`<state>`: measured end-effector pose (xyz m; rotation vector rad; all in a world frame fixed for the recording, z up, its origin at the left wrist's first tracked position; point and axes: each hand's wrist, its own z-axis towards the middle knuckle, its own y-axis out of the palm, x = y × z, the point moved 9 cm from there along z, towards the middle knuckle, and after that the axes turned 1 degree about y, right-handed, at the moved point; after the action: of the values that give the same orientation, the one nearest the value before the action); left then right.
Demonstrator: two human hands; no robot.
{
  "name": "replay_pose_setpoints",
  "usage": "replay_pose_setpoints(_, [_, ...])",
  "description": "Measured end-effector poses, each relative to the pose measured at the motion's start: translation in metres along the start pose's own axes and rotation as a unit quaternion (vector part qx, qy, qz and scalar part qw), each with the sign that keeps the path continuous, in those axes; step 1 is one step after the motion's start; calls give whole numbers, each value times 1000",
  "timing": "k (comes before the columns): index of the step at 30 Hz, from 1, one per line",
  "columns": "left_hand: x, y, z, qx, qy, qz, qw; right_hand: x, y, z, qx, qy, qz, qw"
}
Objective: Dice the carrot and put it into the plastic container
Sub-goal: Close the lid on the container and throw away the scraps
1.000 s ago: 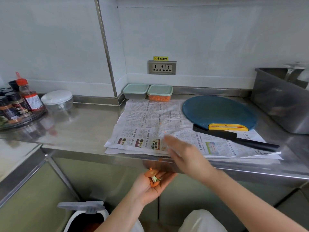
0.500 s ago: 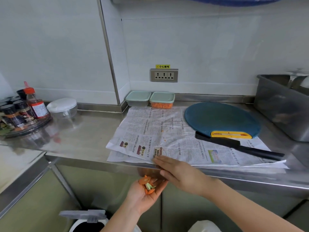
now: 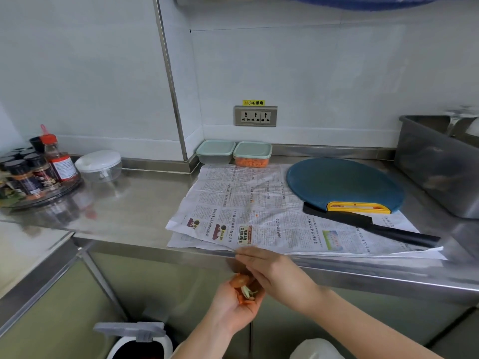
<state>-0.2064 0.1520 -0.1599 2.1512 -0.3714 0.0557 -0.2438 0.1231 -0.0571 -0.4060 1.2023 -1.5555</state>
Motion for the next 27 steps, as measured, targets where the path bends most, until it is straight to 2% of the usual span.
replay_pose_setpoints(3, [0, 0, -1, -1, -8, 4, 1000, -7, -3, -4, 15, -30, 1, 999])
replay_pose_setpoints(8, [2, 3, 0, -8, 0, 9, 1000, -8, -12, -11, 35, -31, 25, 999])
replay_pose_setpoints(10, [3, 4, 2, -13, 7, 21, 1000, 4, -19, -17, 54, 9, 15, 998])
replay_pose_setpoints(13, [2, 3, 5, -32, -4, 35, 999, 25, -34, -37, 105, 75, -58, 990])
replay_pose_setpoints(20, [3, -5, 7, -19, 0, 55, 998, 19, -12, -58, 80, 35, -192, 978])
replay_pose_setpoints(27, [11, -16, 3, 36, 19, 71, 997, -9, 6, -33, 72, 9, -184, 980])
